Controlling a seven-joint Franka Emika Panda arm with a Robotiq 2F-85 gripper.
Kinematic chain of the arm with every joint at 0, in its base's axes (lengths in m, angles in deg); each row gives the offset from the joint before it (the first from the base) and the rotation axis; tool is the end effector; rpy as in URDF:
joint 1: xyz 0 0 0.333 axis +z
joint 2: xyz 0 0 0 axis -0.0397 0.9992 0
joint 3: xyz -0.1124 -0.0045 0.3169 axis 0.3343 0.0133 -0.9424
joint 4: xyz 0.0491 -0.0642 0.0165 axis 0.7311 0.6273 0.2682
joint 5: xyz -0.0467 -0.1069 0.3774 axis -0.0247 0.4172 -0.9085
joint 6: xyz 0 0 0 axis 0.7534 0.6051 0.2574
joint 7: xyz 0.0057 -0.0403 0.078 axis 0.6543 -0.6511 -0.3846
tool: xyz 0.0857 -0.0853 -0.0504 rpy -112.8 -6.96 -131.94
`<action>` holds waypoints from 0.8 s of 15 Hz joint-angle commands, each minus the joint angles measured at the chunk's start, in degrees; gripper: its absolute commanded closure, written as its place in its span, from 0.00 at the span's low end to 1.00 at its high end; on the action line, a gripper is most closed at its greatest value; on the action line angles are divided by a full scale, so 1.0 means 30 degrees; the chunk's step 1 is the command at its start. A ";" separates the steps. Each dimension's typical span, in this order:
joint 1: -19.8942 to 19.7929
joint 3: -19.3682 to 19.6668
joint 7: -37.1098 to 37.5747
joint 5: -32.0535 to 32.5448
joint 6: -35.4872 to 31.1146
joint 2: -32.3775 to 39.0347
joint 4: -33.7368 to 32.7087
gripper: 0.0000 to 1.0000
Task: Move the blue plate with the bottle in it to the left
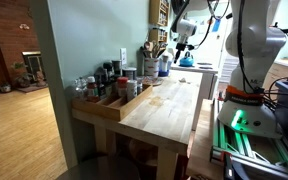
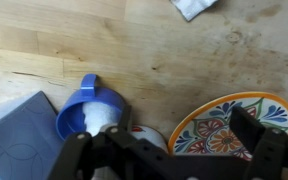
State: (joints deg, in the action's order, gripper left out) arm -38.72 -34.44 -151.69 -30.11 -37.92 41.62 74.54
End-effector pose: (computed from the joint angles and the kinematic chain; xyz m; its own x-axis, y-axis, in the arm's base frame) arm 0.3985 -0.5041 0.3186 0.9360 0.2355 0.2618 0.2657 -0.9602 -0.0863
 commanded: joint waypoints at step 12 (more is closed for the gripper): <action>-0.4597 -0.4364 -0.2587 -0.2782 -0.2784 0.5585 -0.5205 0.00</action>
State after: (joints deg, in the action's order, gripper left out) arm -49.43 -45.16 -156.78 -37.59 -45.74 54.98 63.13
